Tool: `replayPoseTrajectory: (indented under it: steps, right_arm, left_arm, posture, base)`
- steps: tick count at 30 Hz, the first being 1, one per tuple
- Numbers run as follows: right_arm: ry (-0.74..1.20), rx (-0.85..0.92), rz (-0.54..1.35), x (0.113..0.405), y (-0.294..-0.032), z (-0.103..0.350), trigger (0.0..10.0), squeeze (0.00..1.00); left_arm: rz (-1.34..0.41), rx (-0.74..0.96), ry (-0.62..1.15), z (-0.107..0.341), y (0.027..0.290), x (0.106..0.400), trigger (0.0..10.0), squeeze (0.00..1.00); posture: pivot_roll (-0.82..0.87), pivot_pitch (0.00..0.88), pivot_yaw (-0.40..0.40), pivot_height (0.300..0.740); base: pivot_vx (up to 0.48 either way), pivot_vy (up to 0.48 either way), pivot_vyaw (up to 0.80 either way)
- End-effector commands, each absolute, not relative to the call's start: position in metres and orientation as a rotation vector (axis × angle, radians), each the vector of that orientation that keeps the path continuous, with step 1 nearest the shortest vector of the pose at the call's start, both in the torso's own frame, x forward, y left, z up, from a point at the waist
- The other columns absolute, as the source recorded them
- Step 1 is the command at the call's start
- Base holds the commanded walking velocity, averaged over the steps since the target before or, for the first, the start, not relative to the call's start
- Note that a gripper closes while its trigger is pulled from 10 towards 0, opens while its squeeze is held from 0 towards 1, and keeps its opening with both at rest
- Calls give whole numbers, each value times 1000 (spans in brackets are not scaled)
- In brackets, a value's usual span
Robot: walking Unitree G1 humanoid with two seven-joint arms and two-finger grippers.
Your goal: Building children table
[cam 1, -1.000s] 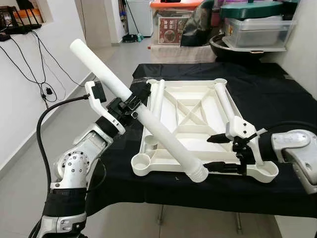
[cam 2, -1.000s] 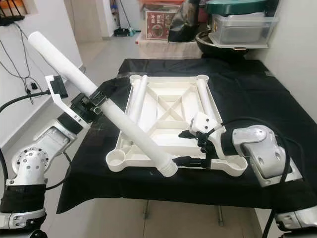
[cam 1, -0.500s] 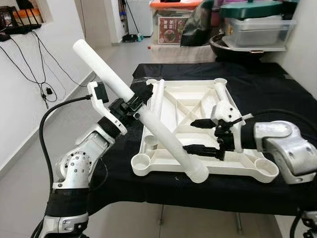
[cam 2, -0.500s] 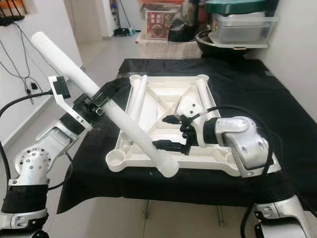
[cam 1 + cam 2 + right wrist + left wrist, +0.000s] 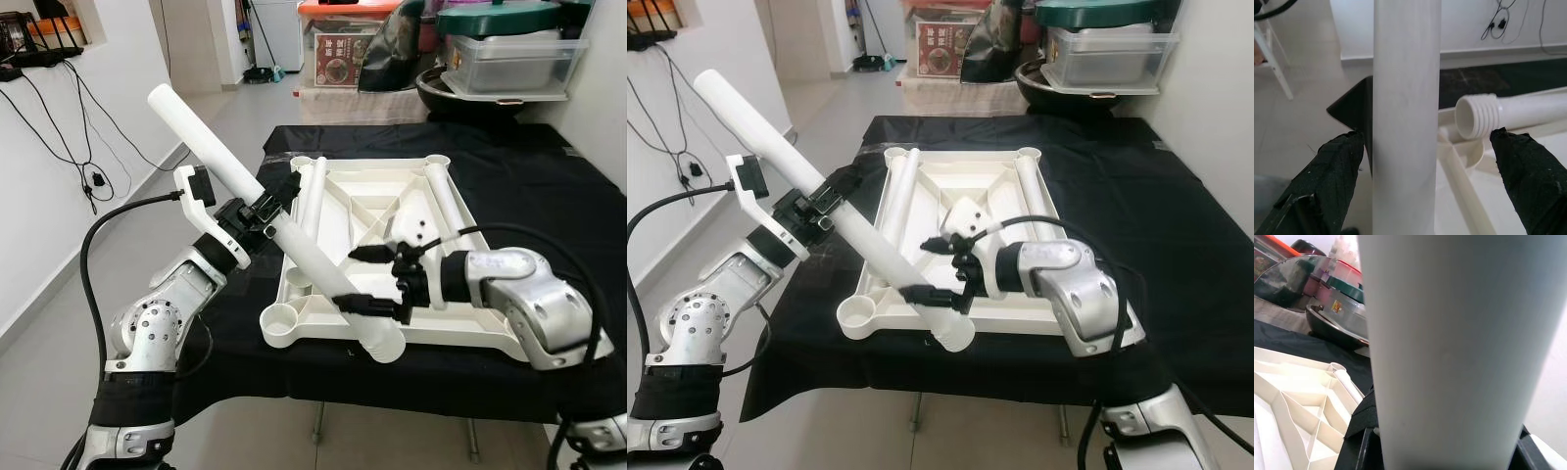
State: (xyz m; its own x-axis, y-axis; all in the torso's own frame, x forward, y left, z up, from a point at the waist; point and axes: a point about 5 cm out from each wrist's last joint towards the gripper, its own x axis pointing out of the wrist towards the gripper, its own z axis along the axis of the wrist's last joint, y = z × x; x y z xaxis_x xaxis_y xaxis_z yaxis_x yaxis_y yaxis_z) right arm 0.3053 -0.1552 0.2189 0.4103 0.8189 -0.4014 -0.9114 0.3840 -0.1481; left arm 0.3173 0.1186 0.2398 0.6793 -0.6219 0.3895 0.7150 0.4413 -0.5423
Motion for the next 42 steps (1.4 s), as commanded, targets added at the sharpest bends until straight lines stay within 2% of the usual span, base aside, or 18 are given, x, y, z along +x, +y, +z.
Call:
replayPoseTrajectory:
  steps: [1, 7, 10, 20, 31, 32, 33, 34, 40, 41, 42]
  right_arm:
    - [274, -377, 1138, 303, -155, 222, 10000, 1000]
    - [287, -355, 1118, 299, -162, 225, 10000, 1000]
    - [286, -327, 1117, 301, -146, 217, 10000, 1000]
    - [275, -301, 1163, 300, -125, 211, 10000, 1000]
    - [294, -299, 1014, 317, -109, 192, 10000, 1000]
    - [296, -300, 1006, 318, -108, 190, 4235, 1000]
    - [297, -299, 1002, 318, -108, 189, 4235, 1000]
    - [294, -291, 1002, 318, -107, 189, 0, 1000]
    - [285, -287, 1011, 316, -106, 188, 0, 992]
    - [282, -294, 1025, 314, -106, 188, 0, 729]
    - [279, -299, 1035, 313, -106, 188, 0, 729]
  left_arm:
    - [-853, -739, -168, 246, 118, 316, 10000, 0]
    - [-846, -741, -173, 246, 120, 318, 10000, 0]
    - [-859, -748, -174, 248, 115, 319, 10000, 0]
    - [-855, -745, -180, 249, 118, 322, 10000, 0]
    - [-873, -764, -188, 252, 112, 323, 10000, 0]
    - [-875, -763, -190, 253, 112, 324, 10000, 0]
    - [-877, -762, -190, 253, 111, 324, 10000, 0]
    - [-878, -758, -187, 253, 110, 324, 10000, 0]
    - [-890, -713, -185, 251, 107, 323, 10000, 0]
    - [-890, -707, -186, 251, 107, 323, 10000, 0]
    - [-889, -705, -186, 251, 107, 323, 10000, 0]
  posture:
    - [-95, 0, 40, 740]
    - [-105, 0, 48, 740]
    - [-99, 0, 52, 740]
    - [-92, 0, 49, 740]
    - [-92, 0, 53, 740]
    - [-92, 0, 53, 740]
    - [-92, 0, 55, 740]
    - [-92, 0, 56, 740]
    - [-95, 0, 58, 740]
    - [-99, 0, 59, 740]
    - [-99, 0, 59, 740]
  base:
    - [0, 0, 0]
    - [0, 0, 0]
    - [0, 0, 0]
    - [0, 0, 0]
    - [0, 0, 0]
    - [0, 0, 0]
    - [0, 0, 0]
    - [0, 0, 0]
    - [0, 0, 0]
    - [0, 0, 0]
    - [0, 0, 0]
